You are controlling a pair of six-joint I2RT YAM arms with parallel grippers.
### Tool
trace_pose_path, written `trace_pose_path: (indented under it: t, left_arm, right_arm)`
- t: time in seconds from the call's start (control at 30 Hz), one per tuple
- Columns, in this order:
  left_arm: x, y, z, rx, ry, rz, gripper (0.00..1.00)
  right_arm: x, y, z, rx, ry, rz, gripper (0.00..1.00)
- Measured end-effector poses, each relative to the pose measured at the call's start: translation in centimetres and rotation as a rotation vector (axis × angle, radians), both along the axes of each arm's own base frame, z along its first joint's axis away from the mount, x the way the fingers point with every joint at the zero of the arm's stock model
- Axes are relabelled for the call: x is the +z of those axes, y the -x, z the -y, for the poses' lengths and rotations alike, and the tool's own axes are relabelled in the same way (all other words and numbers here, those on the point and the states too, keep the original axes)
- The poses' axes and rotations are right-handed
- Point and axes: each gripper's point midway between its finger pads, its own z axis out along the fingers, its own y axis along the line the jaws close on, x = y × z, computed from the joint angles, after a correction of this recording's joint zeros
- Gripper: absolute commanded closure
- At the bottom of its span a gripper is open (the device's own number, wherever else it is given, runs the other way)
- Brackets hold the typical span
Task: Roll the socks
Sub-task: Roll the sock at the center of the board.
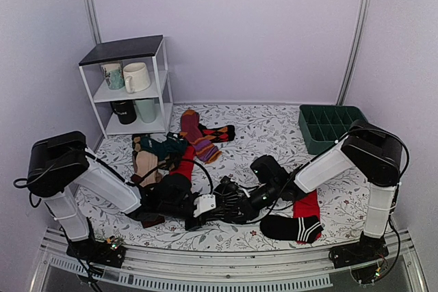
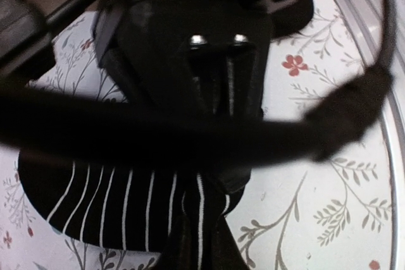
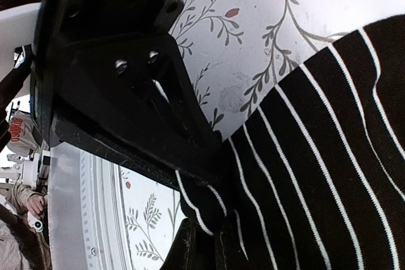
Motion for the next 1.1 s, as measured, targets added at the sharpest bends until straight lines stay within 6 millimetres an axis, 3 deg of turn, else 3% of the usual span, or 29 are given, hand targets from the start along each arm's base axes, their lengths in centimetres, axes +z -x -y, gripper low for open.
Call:
trace_pose_path:
  t: [0.1,0.3,0.57,0.7,0.83,0.97,1.1]
  left_arm:
    - [0.1,0.0,0.1,-0.004,0.001,-0.008,1.00]
    - [0.0,0.1,0.2,-0.008,0.003,-0.066,1.00]
    - [-0.1,-0.2,1.0,-0.030,0.051,-0.269,1.00]
    - [-0.2,-0.6,1.1,-0.033,0.047,-0.336,1.00]
    - [-0.3,-0.5,1.4,-0.052,0.047,-0.375,1.00]
    - [-0.3,-0.4,1.4,-0.061,0.048,-0.397,1.00]
    - [-0.3,-0.4,1.3,-0.068,0.051,-0.410,1.00]
  right_arm:
    - [0.0,0.0,0.0,0.002,0.000,-0.005,0.94]
    - [0.2,-0.2,0.0,-0.007,0.001,0.014,0.77]
    - [1.6,-2.1,2.1,-0.121,0.022,0.258,0.60]
    - [3.6,-2.3,3.8,-0.142,-0.004,0.477,0.55]
    - [5.7,-1.0,3.4,-0.086,-0.063,0.671,0.53]
    - [5.7,0.2,2.8,-0.008,-0.074,0.765,0.52]
    - [3.8,0.6,2.1,0.038,-0.024,0.807,0.52]
